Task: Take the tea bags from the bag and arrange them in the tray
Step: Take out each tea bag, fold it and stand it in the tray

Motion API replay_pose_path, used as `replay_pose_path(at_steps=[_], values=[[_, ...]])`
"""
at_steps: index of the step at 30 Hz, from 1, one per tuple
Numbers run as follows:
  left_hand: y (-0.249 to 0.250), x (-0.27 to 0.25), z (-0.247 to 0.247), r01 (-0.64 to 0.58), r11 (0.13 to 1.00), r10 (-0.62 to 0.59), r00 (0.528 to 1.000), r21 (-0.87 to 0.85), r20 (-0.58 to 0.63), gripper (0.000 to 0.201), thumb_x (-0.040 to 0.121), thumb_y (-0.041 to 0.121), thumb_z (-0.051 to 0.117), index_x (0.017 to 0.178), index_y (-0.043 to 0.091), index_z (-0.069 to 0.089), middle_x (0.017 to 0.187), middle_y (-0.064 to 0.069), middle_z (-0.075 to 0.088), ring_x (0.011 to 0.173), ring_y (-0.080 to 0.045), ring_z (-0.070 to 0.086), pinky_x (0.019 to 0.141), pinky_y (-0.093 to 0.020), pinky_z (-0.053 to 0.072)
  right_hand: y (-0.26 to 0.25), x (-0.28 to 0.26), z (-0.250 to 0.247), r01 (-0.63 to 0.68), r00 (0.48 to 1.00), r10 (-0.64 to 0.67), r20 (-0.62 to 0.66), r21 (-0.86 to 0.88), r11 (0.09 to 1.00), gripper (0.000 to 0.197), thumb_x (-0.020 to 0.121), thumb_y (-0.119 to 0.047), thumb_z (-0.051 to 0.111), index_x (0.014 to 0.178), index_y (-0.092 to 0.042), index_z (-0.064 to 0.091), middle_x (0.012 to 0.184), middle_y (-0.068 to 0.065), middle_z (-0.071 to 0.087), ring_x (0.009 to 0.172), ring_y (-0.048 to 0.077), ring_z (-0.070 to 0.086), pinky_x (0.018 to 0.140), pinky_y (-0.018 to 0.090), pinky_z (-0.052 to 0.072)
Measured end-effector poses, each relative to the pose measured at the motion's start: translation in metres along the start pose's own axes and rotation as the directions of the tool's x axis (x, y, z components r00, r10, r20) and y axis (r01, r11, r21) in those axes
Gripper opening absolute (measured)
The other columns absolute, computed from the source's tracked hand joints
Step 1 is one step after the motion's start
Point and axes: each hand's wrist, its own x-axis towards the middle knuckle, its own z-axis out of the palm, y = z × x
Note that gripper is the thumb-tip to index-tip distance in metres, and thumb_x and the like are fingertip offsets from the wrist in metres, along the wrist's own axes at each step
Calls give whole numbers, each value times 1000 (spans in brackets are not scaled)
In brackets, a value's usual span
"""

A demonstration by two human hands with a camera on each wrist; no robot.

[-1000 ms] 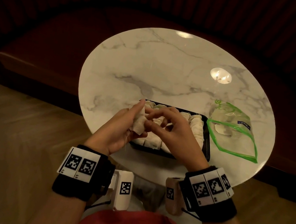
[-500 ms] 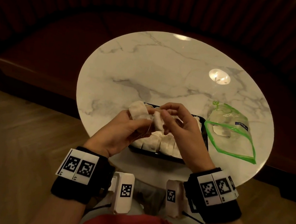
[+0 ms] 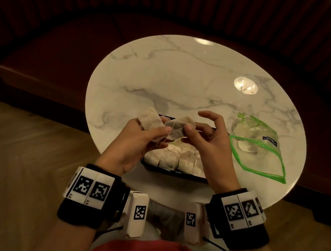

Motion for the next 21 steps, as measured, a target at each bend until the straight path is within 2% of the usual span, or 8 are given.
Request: replay_pose_path(at_steps=[3, 7, 10, 13, 15, 16, 19, 21], values=[[1, 1, 0, -17, 998, 13, 998, -55, -59, 8, 88, 2, 63, 91, 10, 65, 77, 0, 73, 72, -10, 70, 58, -19, 54, 2, 0, 0, -29, 999, 30, -21, 57, 998, 35, 90, -3, 64, 122, -7, 50, 99, 14, 69, 86, 17, 71, 79, 30, 57], [2, 4, -5, -34, 993, 19, 991, -112, -136, 10, 93, 1, 57, 91, 8, 65, 72, -1, 72, 71, -11, 71, 60, -21, 57, 7, 4, -2, -58, 997, 64, -52, 111, 992, 29, 91, -3, 63, 118, -11, 58, 115, 23, 60, 94, 22, 70, 82, 28, 56], [2, 5, -10, -47, 992, 25, 984, -116, -179, 14, 95, 0, 54, 90, 8, 65, 70, -2, 71, 72, -15, 70, 64, -22, 59, 9, 6, -5, -29, 996, 37, -76, 101, 994, 23, 91, -2, 61, 114, -7, 62, 113, 16, 64, 97, 20, 70, 83, 26, 55], [3, 4, -8, -37, 993, 14, 981, -113, -194, 12, 95, 4, 56, 89, 9, 65, 67, 0, 68, 68, -13, 68, 62, -21, 58, 7, 4, -4, 51, 993, -46, -109, 46, 998, 15, 90, -2, 63, 105, -5, 64, 100, 9, 69, 95, 20, 70, 85, 27, 54], [5, 2, -2, -27, 995, 11, 987, -96, -157, 8, 94, 12, 60, 92, 7, 66, 67, 0, 65, 66, -10, 67, 60, -20, 57, 5, 2, -1, 134, 983, -136, -120, -30, 991, 13, 89, -4, 67, 102, -4, 65, 98, 11, 69, 94, 20, 70, 84, 27, 54], [6, 0, 2, -25, 997, 16, 992, -71, -126, 12, 93, 17, 62, 94, 6, 67, 68, 1, 65, 66, -10, 67, 60, -20, 56, 4, 1, 2, 184, 975, -192, -112, -76, 980, 13, 88, -3, 68, 100, -3, 65, 99, 12, 68, 93, 20, 69, 83, 25, 54], [9, -4, 9, -23, 1000, 23, 999, 5, -35, 19, 90, 27, 64, 95, 9, 69, 69, 4, 67, 68, -8, 68, 61, -20, 55, 6, -3, 8, 325, 942, -334, -11, -200, 924, 16, 84, 3, 69, 94, -9, 68, 101, 12, 62, 94, 14, 64, 84, 22, 52], [11, -6, 8, -35, 999, 36, 999, 29, -34, 19, 85, 31, 66, 93, 15, 69, 70, 6, 68, 67, -6, 65, 58, -19, 52, 9, -4, 9, 361, 932, -357, 59, -230, 904, 21, 81, 2, 72, 92, -15, 71, 102, 5, 58, 96, 13, 63, 86, 23, 51]])
